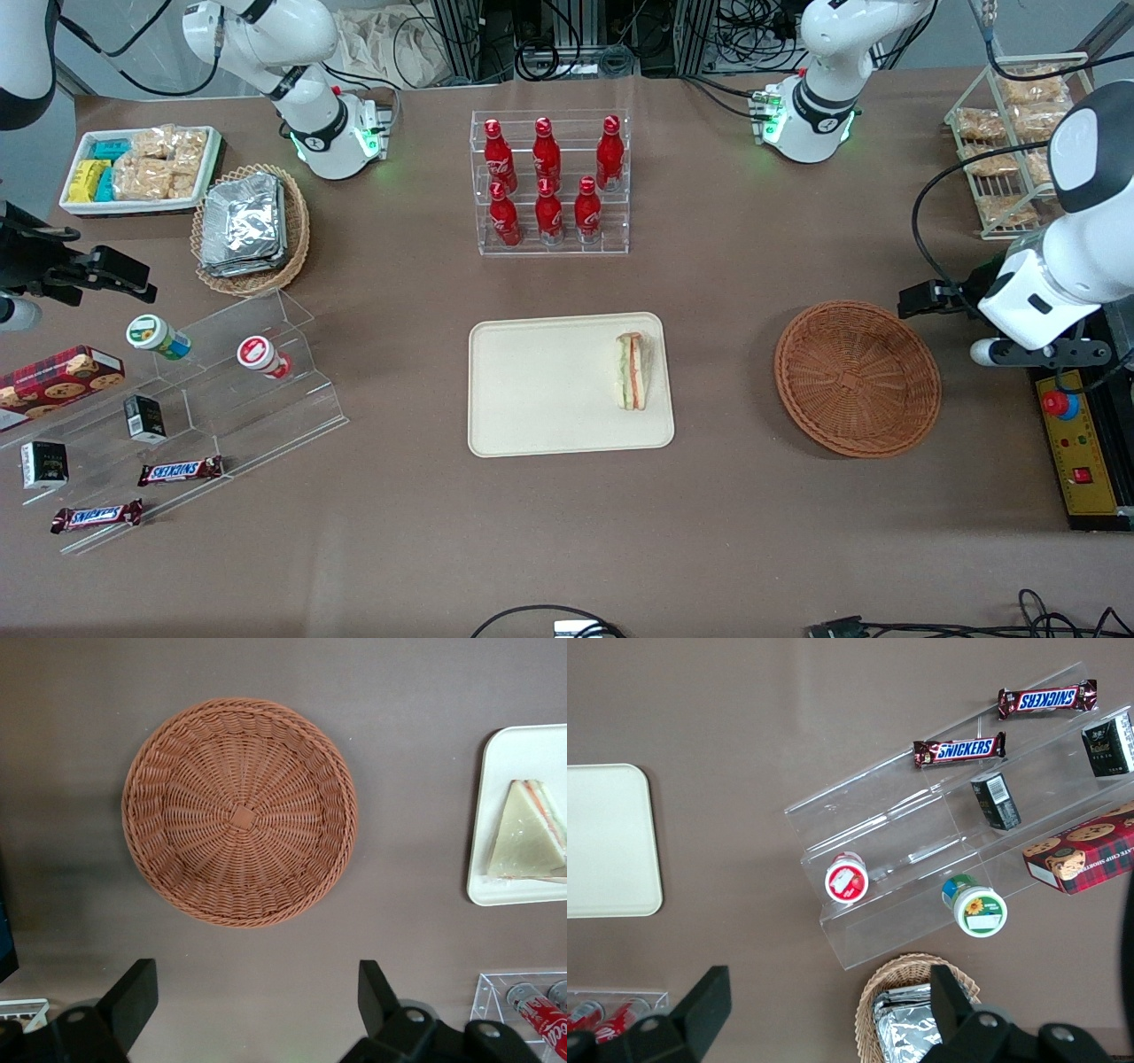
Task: Place sandwich from basket to tray
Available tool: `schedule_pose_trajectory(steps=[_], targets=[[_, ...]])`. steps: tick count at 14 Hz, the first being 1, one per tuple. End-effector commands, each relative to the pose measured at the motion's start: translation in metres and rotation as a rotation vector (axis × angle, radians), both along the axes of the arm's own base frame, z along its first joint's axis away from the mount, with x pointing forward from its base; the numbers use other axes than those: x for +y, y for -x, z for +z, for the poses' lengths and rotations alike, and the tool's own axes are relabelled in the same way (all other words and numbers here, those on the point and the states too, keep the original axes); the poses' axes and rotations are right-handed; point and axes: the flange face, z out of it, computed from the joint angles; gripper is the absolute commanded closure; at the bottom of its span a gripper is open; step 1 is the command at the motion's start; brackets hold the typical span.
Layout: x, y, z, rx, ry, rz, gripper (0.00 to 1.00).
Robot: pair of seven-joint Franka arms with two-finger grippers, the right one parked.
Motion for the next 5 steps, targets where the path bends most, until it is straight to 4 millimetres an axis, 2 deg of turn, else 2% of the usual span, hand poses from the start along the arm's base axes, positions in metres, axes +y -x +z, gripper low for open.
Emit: schedule_pose_trajectory(steps=[1, 3, 5], targets=[[0.003, -0.001, 0.015, 0.000, -0.053, 0.011, 0.00], [0.004, -0.007, 0.018, -0.011, -0.060, 0.027, 0.00], [-0.013, -0.008, 0.022, -0.030, -0.075, -0.005, 0.00]])
